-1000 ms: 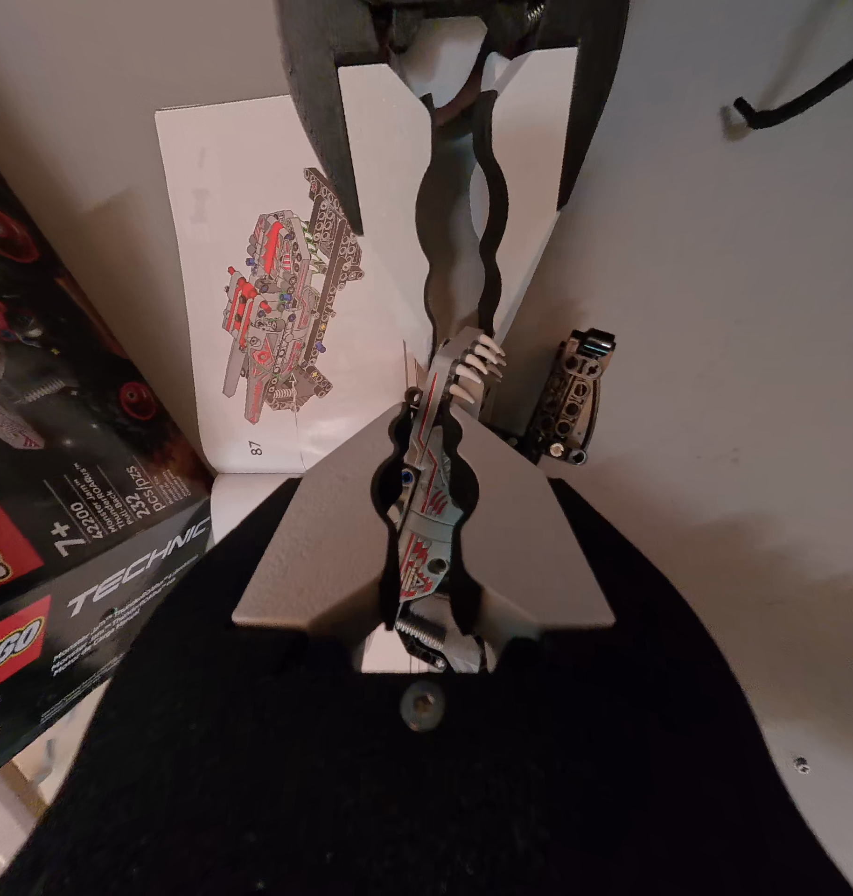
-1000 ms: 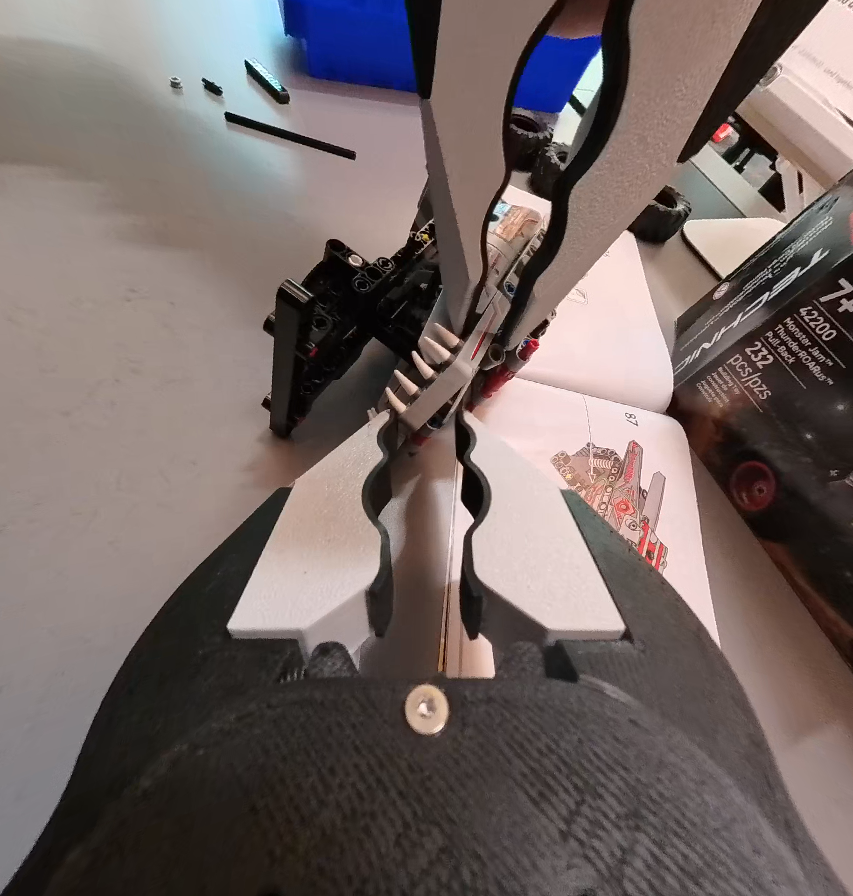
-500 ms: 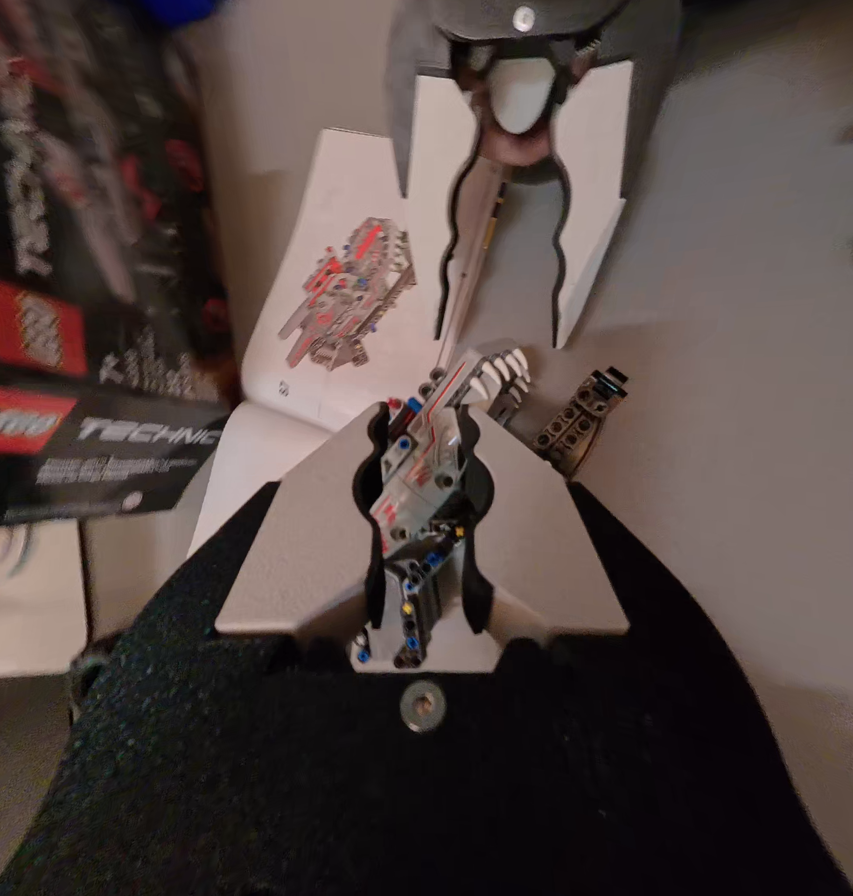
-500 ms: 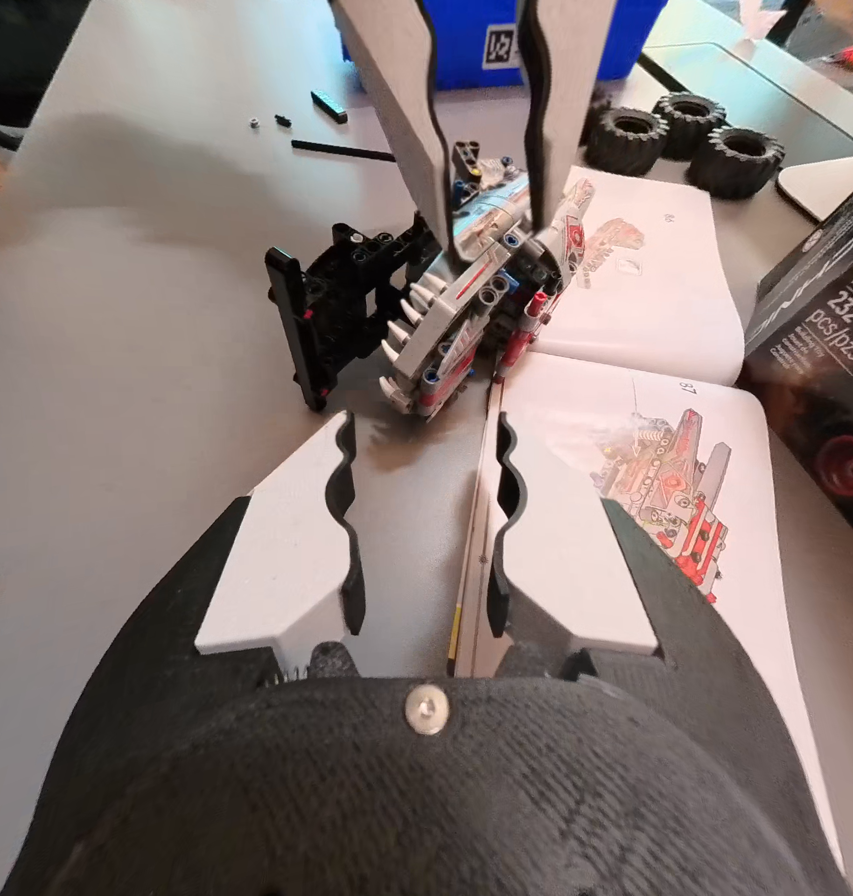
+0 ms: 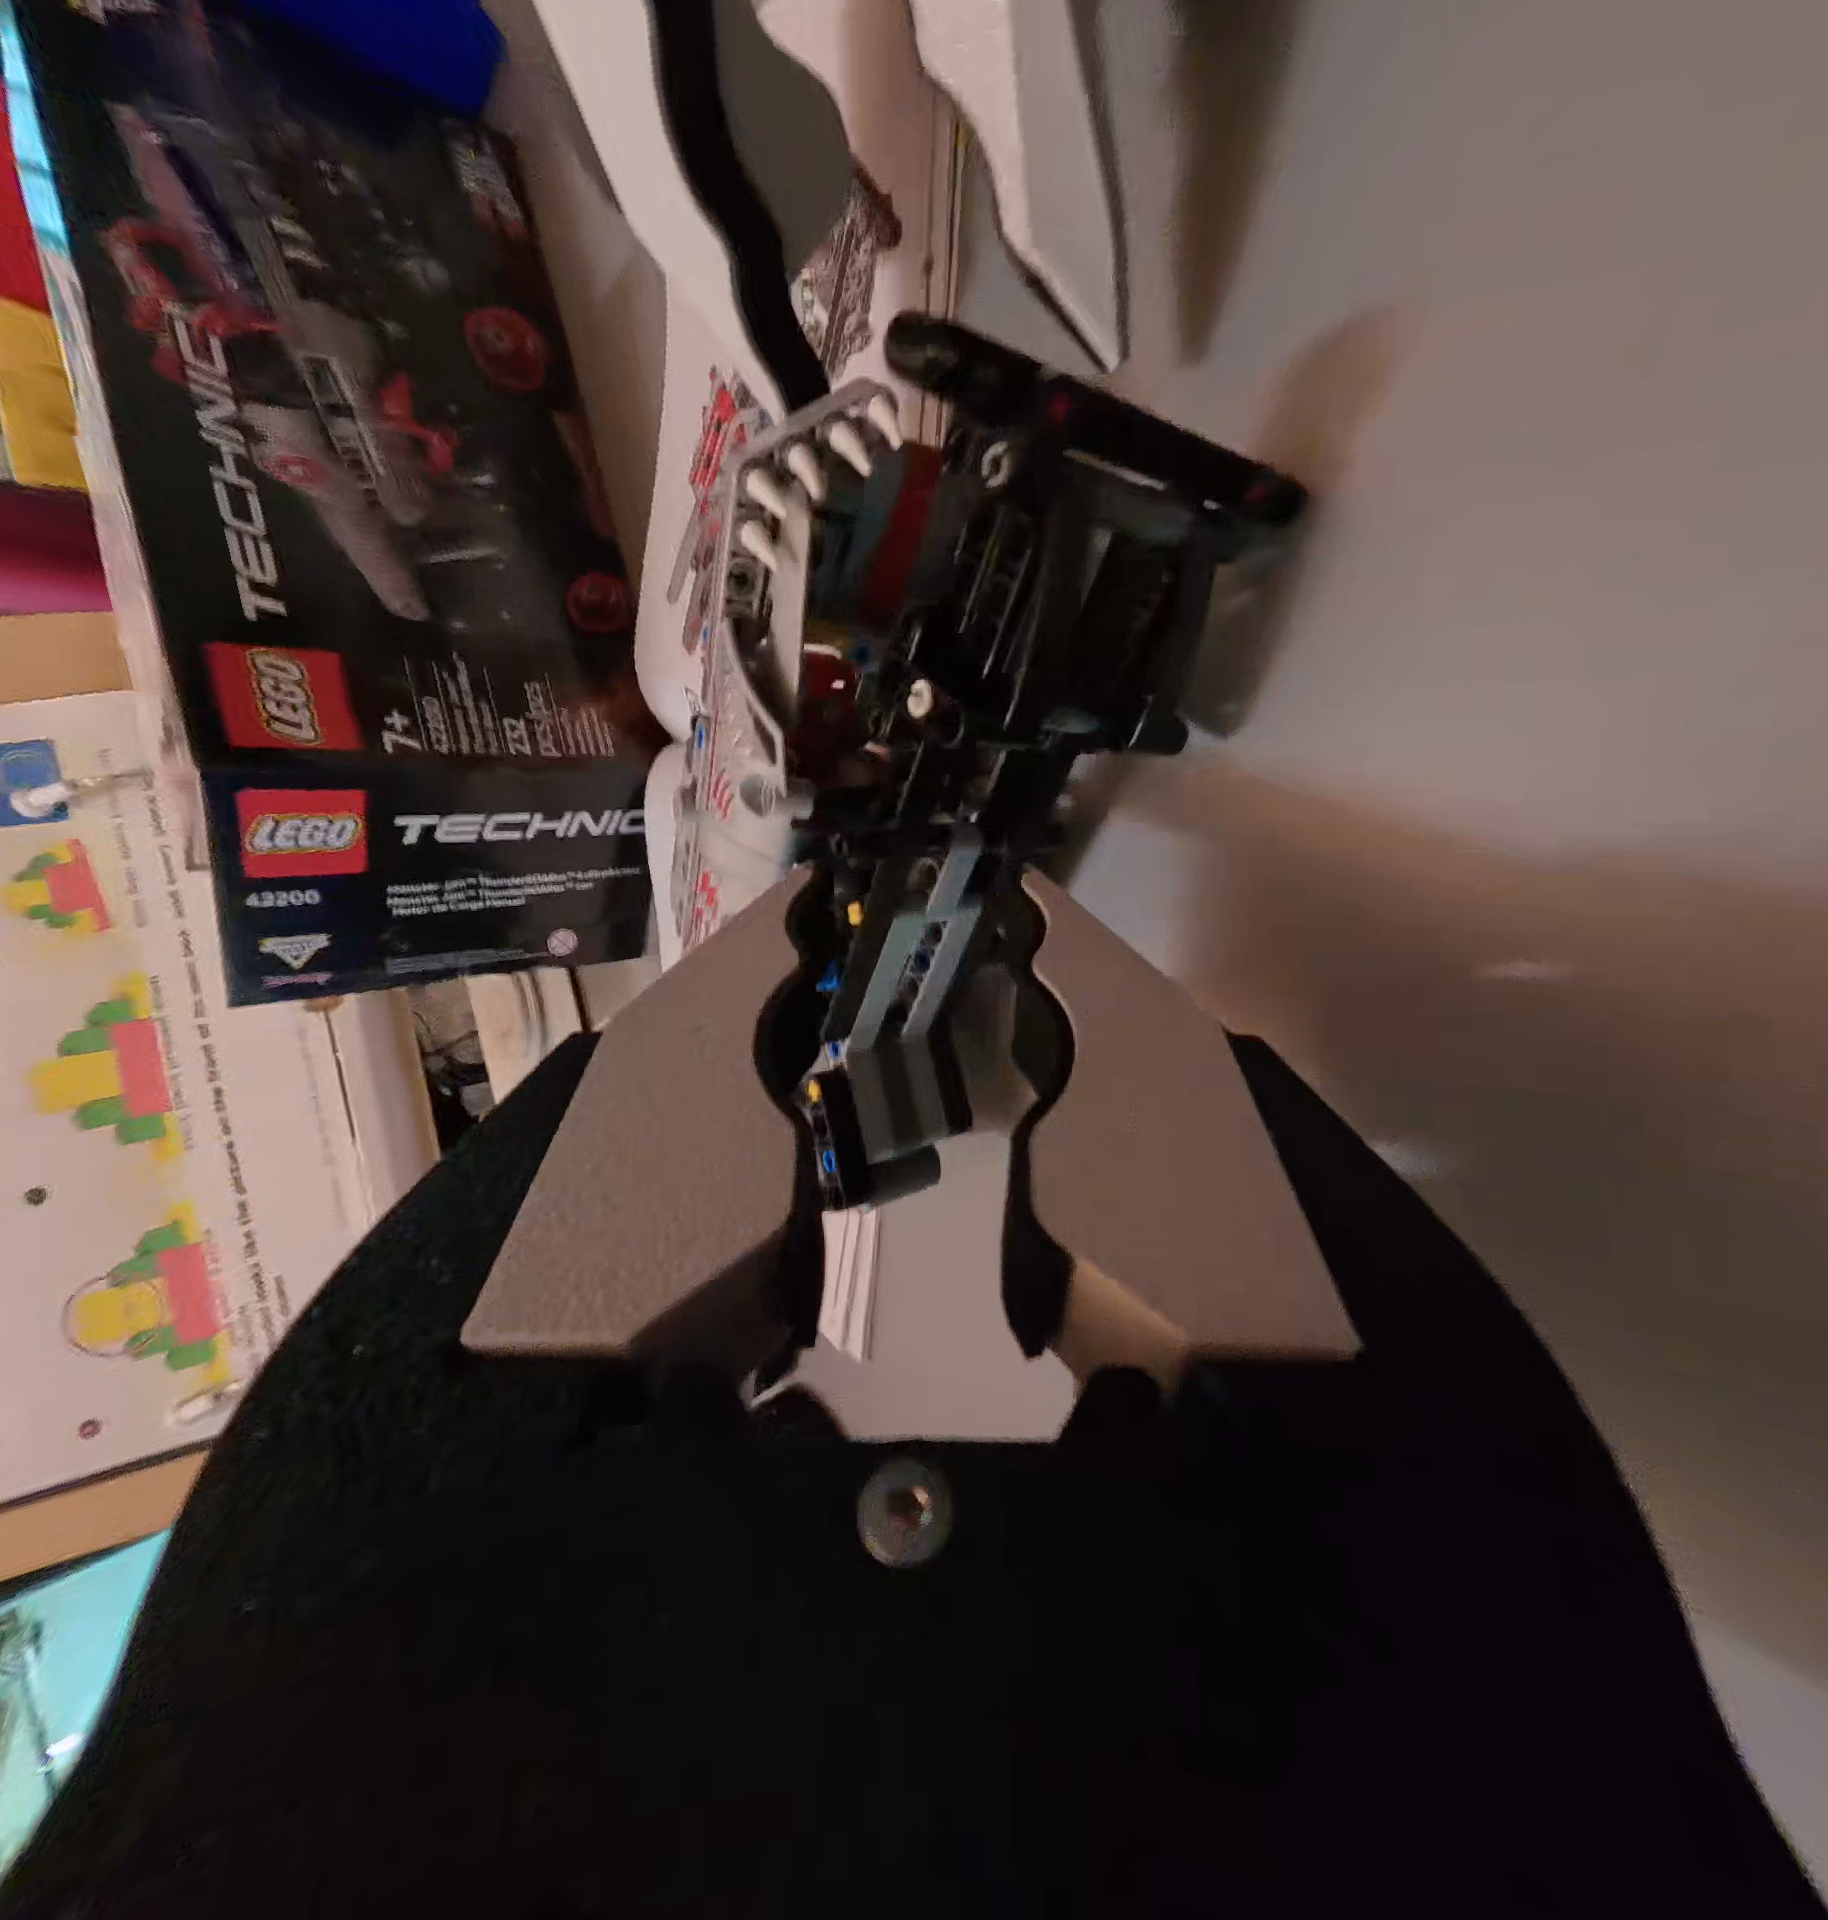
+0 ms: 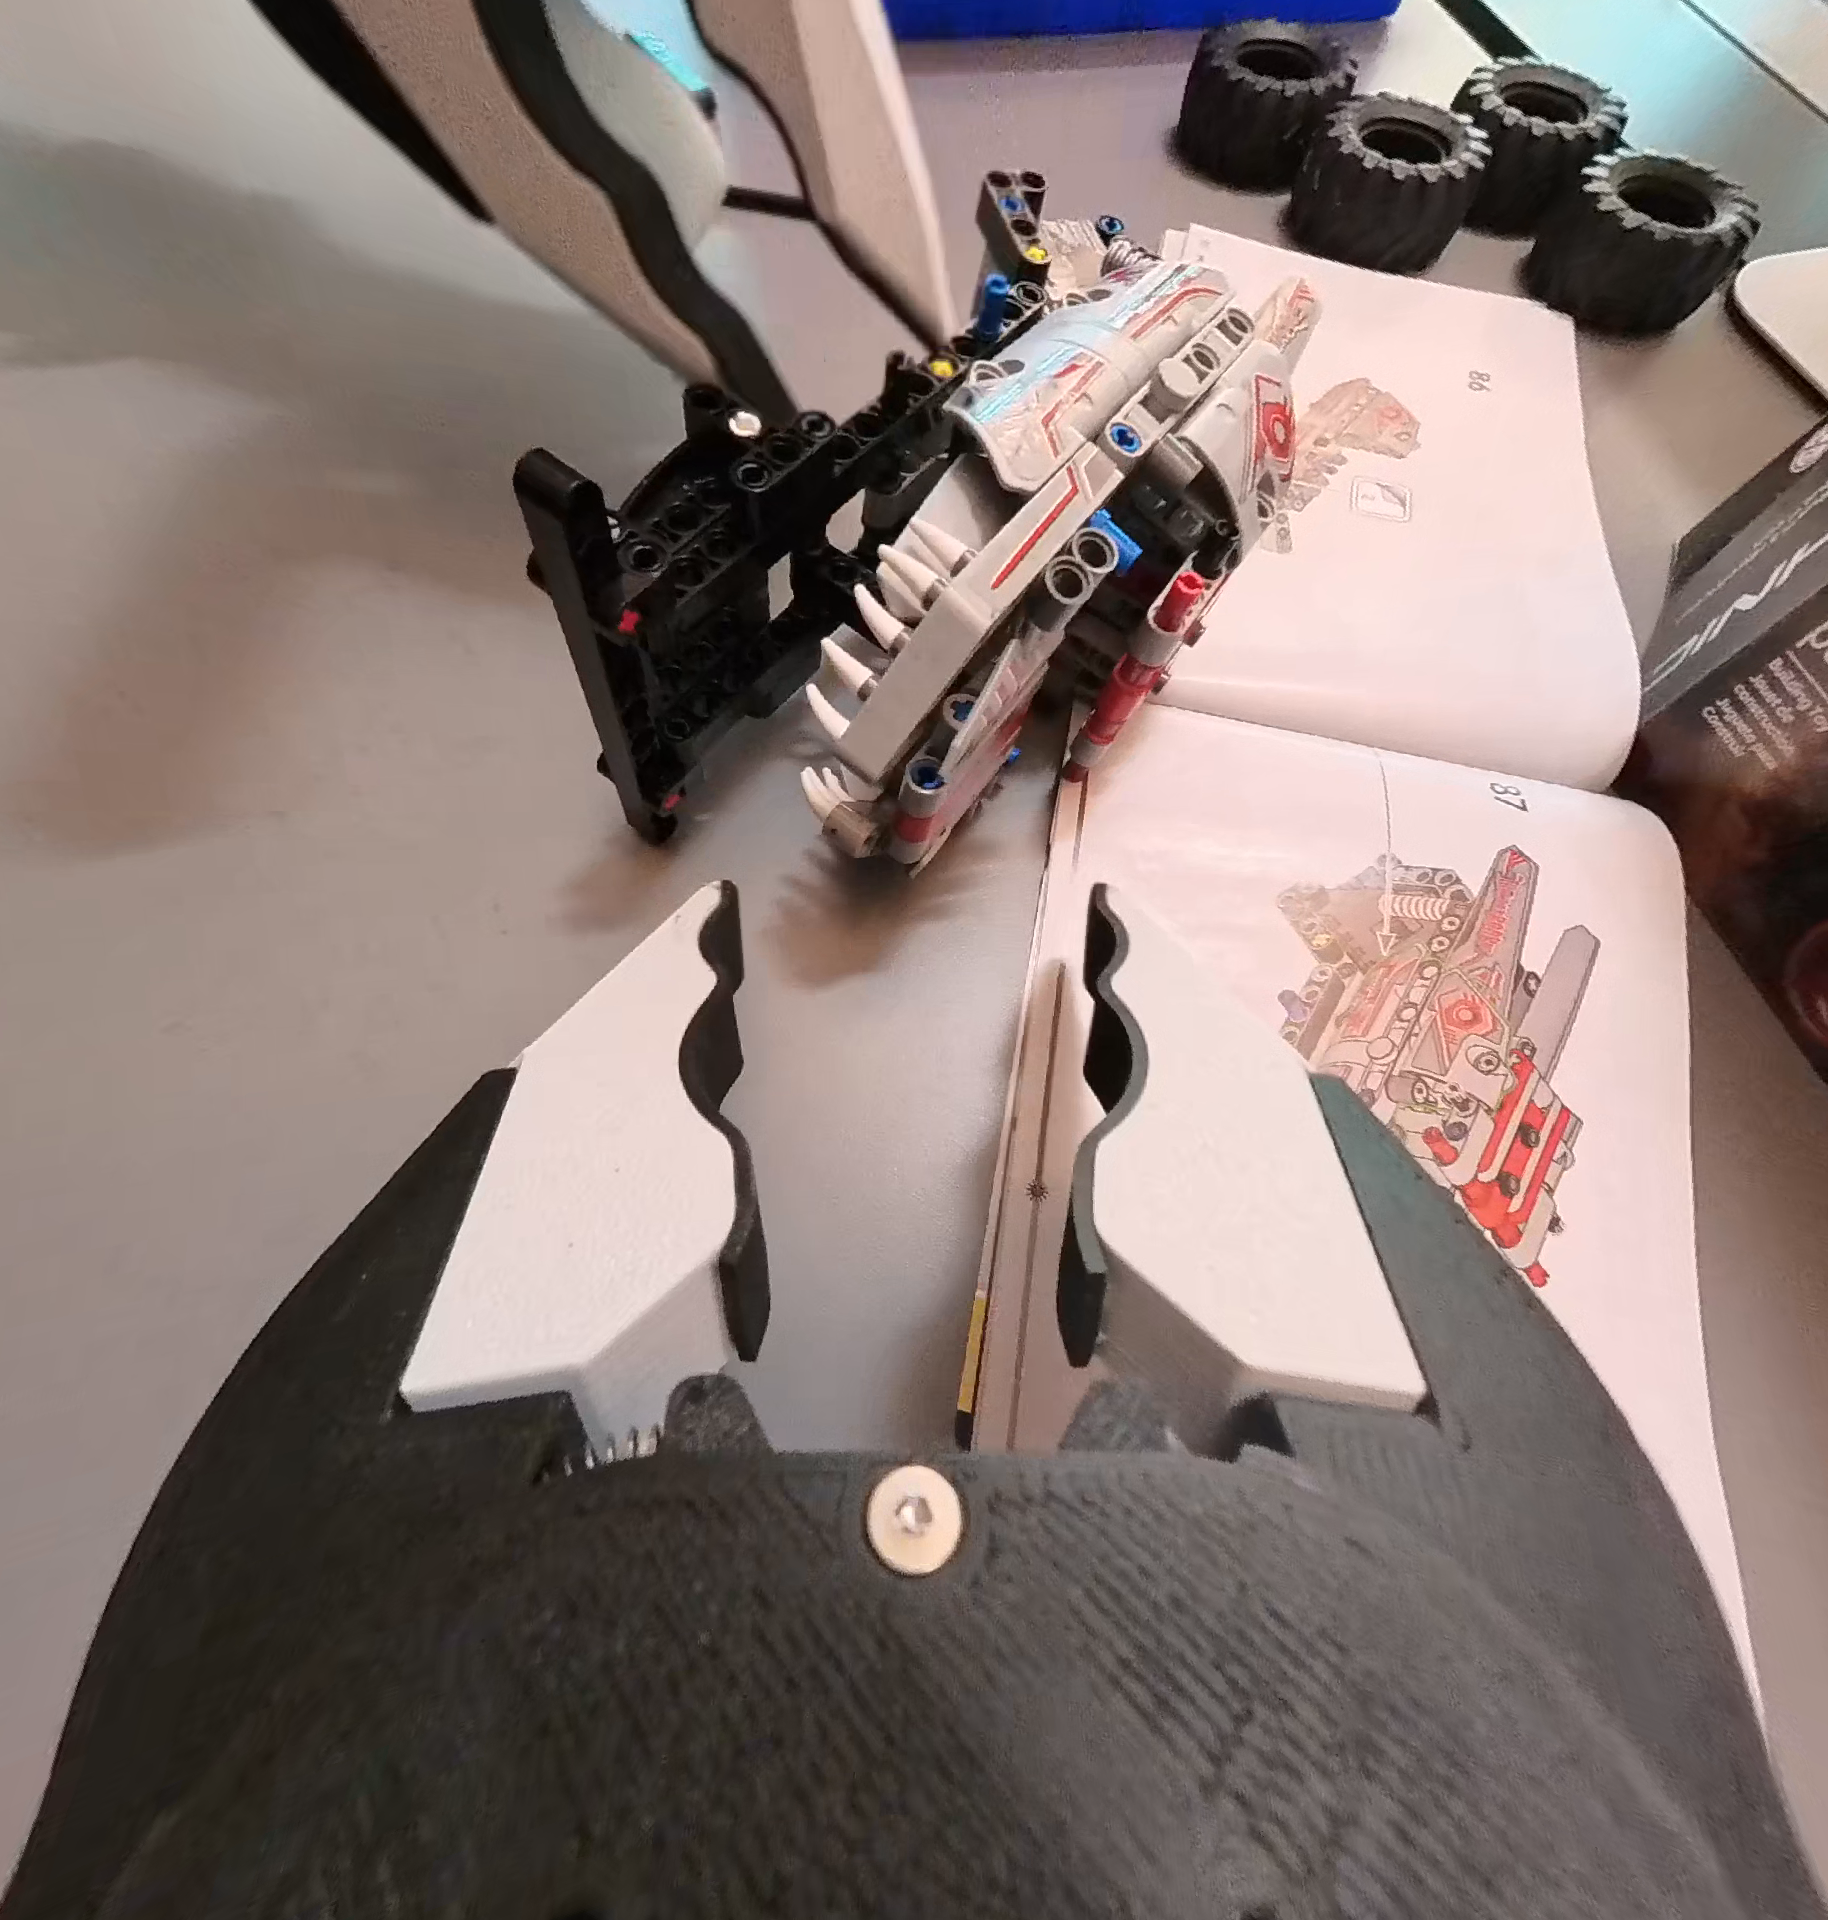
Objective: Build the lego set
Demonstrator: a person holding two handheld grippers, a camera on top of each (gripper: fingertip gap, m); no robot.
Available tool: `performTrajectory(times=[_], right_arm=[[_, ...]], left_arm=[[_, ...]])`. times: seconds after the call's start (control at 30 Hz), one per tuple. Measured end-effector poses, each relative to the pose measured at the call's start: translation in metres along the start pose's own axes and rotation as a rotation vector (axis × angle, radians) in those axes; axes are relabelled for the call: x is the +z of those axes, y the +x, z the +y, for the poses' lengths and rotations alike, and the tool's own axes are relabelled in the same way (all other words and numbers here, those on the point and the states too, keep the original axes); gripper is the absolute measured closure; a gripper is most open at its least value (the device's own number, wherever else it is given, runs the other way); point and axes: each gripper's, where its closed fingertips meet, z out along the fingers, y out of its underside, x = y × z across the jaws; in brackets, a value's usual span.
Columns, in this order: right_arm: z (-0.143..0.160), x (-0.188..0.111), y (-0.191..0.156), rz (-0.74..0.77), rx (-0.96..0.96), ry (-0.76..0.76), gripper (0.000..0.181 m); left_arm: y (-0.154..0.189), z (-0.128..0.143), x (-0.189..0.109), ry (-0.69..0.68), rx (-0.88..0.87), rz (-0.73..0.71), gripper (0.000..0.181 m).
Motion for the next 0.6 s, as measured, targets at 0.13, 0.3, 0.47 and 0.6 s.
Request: performTrajectory(times=[0.13,0.3,0.47,0.6], right_arm=[[0.003,0.002,-0.001,-0.011,0.002,-0.025,0.115],[0.003,0.003,-0.002,-0.016,0.000,-0.026,0.116],[-0.005,-0.001,-0.001,-0.011,0.011,0.030,0.114],[-0.015,0.002,-0.009,-0.007,0.018,0.068,0.115]], left_arm=[[-0.004,-0.008,0.002,0.014,0.102,-0.009,0.154],[0.003,-0.013,0.009,0.013,0.198,0.159,0.165],[0.002,-0.011,0.007,-0.030,0.224,0.099,0.173],[0.010,-0.006,-0.003,-0.026,0.154,-0.206,0.173]])
